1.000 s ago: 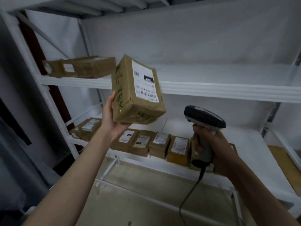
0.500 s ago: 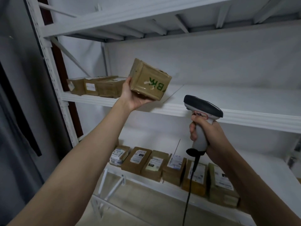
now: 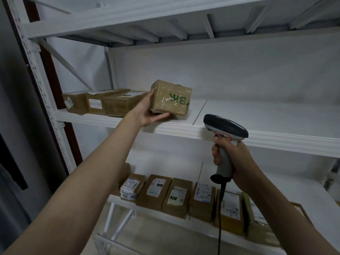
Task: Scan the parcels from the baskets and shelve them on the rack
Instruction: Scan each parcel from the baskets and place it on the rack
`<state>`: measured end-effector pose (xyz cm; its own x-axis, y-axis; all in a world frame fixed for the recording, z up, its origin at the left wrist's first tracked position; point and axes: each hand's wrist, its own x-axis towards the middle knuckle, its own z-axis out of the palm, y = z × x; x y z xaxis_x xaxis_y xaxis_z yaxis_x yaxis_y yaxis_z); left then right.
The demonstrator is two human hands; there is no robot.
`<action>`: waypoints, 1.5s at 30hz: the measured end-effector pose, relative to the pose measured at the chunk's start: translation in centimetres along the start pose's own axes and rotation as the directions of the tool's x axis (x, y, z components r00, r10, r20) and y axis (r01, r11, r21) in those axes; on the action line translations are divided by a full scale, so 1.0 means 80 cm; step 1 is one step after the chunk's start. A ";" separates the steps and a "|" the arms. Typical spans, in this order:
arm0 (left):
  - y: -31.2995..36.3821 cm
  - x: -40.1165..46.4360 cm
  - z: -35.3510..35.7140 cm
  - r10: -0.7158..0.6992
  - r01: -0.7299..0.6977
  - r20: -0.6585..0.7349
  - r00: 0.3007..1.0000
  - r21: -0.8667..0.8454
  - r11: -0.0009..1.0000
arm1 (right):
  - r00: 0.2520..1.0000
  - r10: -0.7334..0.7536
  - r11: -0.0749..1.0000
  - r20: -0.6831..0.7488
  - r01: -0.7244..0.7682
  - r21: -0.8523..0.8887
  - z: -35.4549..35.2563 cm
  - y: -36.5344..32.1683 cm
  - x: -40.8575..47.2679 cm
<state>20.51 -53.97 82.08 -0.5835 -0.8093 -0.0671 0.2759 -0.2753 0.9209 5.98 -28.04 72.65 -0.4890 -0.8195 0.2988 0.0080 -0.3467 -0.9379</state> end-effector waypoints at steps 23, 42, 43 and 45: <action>0.000 -0.011 0.037 0.363 -0.392 0.660 0.658 0.711 -0.584 | 0.998 0.041 0.998 -0.056 -0.044 -0.043 0.044 0.018 0.001; -0.120 -0.070 0.071 0.444 -0.750 0.826 0.348 0.529 -0.397 | 0.959 0.193 0.952 -0.206 -0.234 -0.196 -0.010 0.041 -0.106; -0.145 -0.075 0.083 0.422 -0.788 0.845 0.329 0.492 -0.370 | 0.948 0.224 0.941 -0.225 -0.271 -0.205 -0.023 0.045 -0.120; -0.200 -0.087 0.106 0.378 -0.853 0.878 0.293 0.419 -0.312 | 0.916 0.280 0.913 -0.287 -0.346 -0.216 -0.050 0.056 -0.153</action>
<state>13.64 -39.53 71.05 -0.7371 0.1146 0.6660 0.0916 0.9934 -0.0696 8.52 -17.74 64.12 -0.6958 -0.7172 -0.0391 -0.0117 0.0657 -0.9978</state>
